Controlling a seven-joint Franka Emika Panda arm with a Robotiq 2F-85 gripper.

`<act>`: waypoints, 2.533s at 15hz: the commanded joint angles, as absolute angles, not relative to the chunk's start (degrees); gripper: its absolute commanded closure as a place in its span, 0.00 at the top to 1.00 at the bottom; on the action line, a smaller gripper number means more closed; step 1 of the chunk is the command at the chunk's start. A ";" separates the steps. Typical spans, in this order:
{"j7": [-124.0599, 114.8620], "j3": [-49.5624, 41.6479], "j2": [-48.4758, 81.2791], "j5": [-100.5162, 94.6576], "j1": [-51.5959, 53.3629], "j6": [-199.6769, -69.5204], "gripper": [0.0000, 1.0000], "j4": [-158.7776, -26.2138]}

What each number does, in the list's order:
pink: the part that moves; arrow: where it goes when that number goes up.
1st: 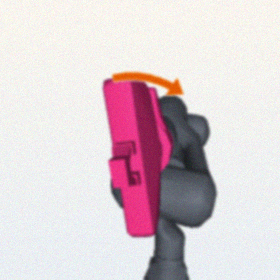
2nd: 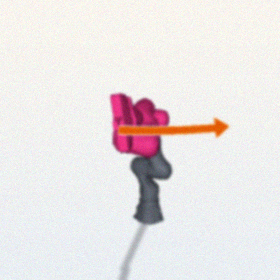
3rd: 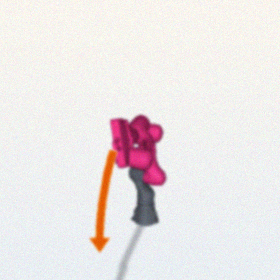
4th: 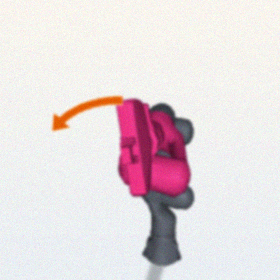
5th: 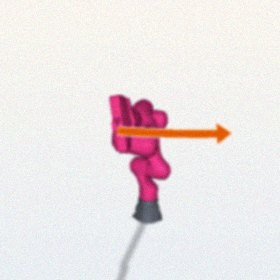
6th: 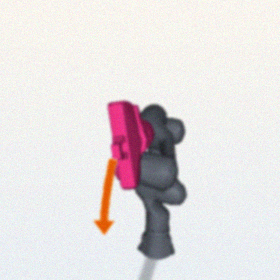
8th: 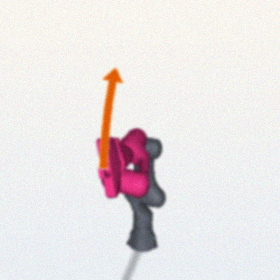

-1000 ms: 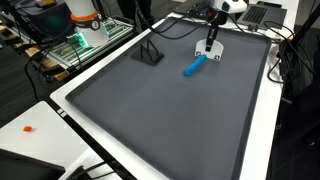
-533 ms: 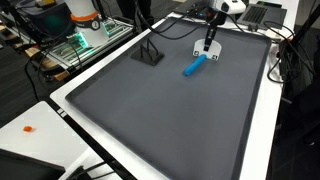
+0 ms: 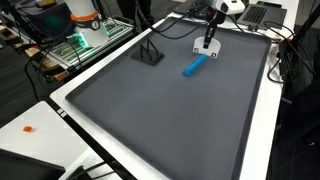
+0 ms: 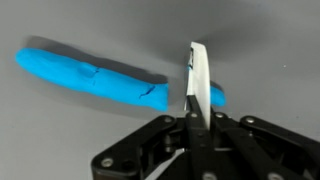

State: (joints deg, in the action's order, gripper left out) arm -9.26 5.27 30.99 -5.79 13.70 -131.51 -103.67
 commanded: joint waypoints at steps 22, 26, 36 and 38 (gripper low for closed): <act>-9.55 2.78 26.51 -7.06 12.10 -130.75 0.01 -105.98; -9.79 2.74 27.41 -6.79 11.97 -131.07 0.01 -106.52; -9.96 2.66 29.65 -6.99 12.21 -131.92 0.01 -106.90; -9.95 2.74 30.04 -6.76 12.15 -132.14 0.01 -107.02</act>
